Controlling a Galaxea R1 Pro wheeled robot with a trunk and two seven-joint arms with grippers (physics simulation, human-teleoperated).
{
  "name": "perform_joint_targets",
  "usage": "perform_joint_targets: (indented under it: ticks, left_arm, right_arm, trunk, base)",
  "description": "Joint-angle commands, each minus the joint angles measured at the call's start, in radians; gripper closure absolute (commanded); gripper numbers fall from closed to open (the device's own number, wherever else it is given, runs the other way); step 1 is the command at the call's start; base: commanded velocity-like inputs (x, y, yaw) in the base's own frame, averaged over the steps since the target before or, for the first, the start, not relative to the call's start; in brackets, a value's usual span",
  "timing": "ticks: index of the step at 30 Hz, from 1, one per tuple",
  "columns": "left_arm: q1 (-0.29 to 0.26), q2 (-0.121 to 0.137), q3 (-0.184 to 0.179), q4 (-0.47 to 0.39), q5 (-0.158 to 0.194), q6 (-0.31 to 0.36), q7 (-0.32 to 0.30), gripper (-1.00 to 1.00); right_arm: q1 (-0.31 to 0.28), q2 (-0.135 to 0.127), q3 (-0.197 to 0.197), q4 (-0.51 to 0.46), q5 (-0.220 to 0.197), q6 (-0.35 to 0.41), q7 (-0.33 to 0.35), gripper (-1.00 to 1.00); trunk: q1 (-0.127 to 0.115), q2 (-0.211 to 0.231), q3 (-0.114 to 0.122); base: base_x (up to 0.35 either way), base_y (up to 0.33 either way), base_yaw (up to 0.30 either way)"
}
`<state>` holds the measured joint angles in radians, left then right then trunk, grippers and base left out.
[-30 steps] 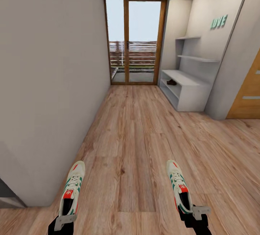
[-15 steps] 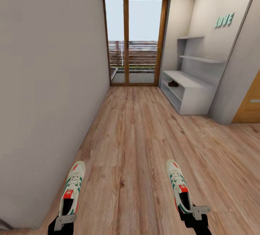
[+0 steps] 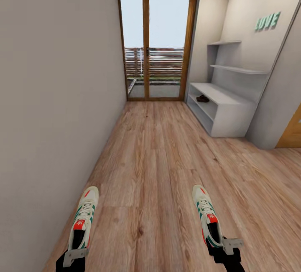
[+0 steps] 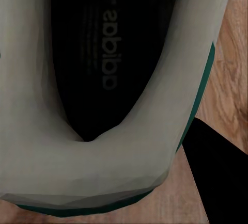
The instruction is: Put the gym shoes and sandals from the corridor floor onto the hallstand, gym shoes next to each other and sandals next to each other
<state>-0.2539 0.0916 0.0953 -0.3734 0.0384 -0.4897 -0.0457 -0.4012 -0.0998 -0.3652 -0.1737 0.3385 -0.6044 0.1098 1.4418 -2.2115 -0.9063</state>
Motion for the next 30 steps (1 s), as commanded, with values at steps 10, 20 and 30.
perform_joint_targets:
  ticks: [10, 20, 30]
  left_arm:
    - [0.000, 0.000, 0.003, 0.001, 0.003, -0.003, -0.005, 1.00]
    - [-0.001, 0.000, 0.003, 0.001, 0.003, -0.003, -0.005, 1.00]
    - [-0.001, 0.000, 0.003, 0.001, 0.003, -0.003, -0.005, 1.00]
  right_arm:
    - [-0.001, 0.000, -0.009, 0.000, 0.002, -0.003, 0.007, 1.00]
    - [-0.001, 0.000, -0.009, 0.000, 0.001, -0.003, 0.007, 1.00]
    - [-0.001, 0.000, -0.009, 0.000, 0.001, -0.003, 0.008, 1.00]
  trunk:
    - [0.000, 0.000, -0.001]
    - [0.000, 0.000, -0.001]
    - [0.000, 0.000, -0.001]
  base:
    - [0.340, 0.000, 0.000]
    - [0.340, 0.000, 0.000]
    - [0.340, 0.000, -0.033]
